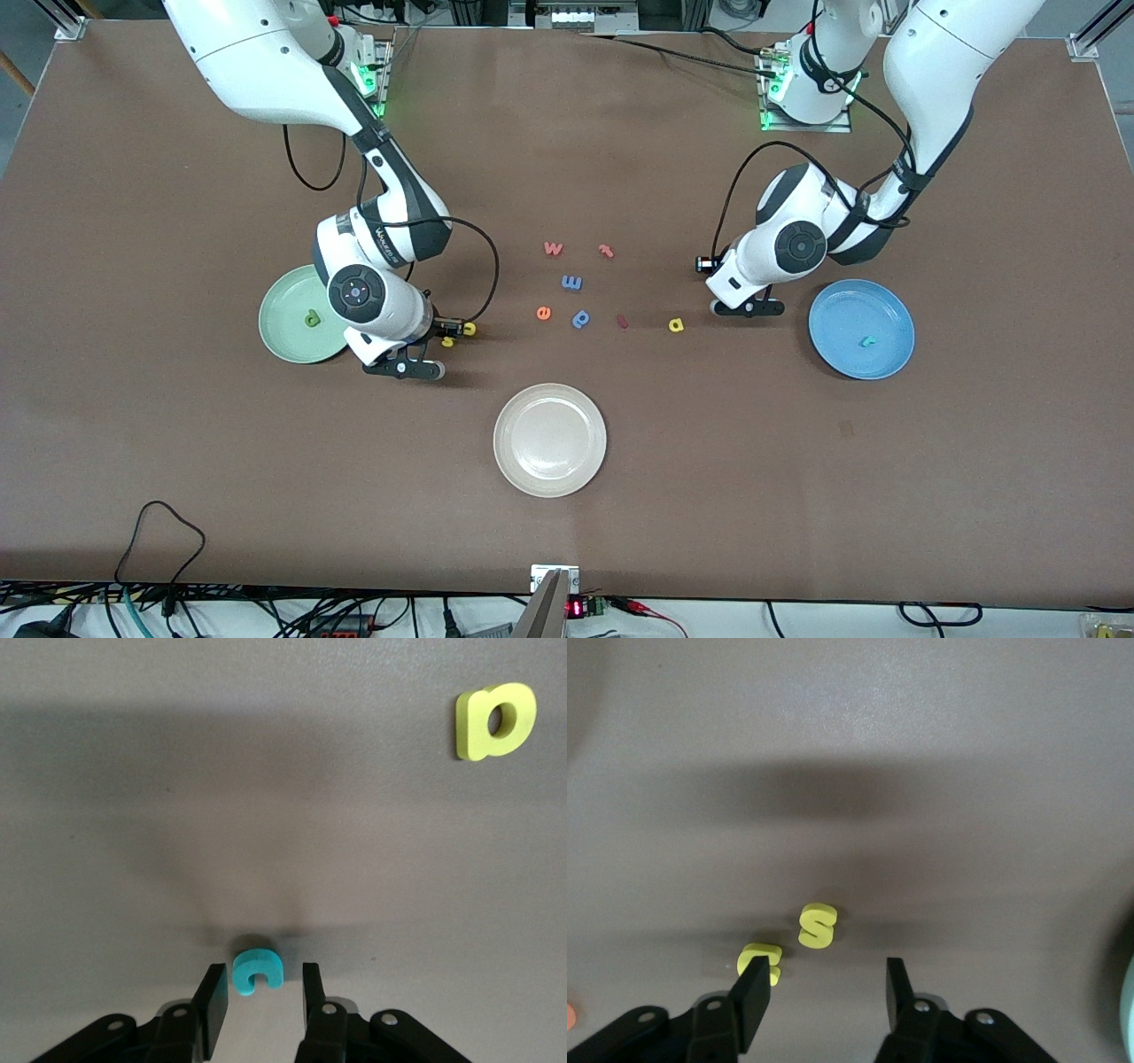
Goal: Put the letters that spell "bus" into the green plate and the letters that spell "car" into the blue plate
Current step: 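Grasp the cyan c with the left gripper while the right gripper grasps s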
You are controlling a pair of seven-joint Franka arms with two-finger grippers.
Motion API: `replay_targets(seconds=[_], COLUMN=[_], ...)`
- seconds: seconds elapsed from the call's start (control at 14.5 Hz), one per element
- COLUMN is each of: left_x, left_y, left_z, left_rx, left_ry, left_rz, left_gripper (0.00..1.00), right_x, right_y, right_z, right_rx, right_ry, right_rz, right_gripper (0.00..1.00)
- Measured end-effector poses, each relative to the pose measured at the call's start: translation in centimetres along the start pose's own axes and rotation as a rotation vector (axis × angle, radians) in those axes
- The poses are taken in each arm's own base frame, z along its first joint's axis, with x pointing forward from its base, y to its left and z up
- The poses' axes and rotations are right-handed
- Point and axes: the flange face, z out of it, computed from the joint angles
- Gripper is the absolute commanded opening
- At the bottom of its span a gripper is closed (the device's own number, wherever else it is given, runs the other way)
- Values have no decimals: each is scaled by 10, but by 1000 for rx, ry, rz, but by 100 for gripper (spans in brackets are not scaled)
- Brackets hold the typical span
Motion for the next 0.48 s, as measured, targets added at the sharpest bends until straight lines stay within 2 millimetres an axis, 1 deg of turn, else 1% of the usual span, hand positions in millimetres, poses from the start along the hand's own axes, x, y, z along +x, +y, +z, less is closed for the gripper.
replay_targets(seconds=[0.21,0.34,0.48], left_x=[-6,-7,-7], left_y=[-1,-2,-2], left_z=[9,10,11], left_rx=[-5,-4,-3], left_ry=[3,1,-1], left_rz=[1,1,1], left_gripper=[43,42,35], right_x=[1,1,1], right_y=[-4,-7,-8], right_z=[6,18,26], right_rx=[10,9,6], right_ry=[18,16,14], right_rz=[-3,-7,-10], right_gripper=[53,53,53])
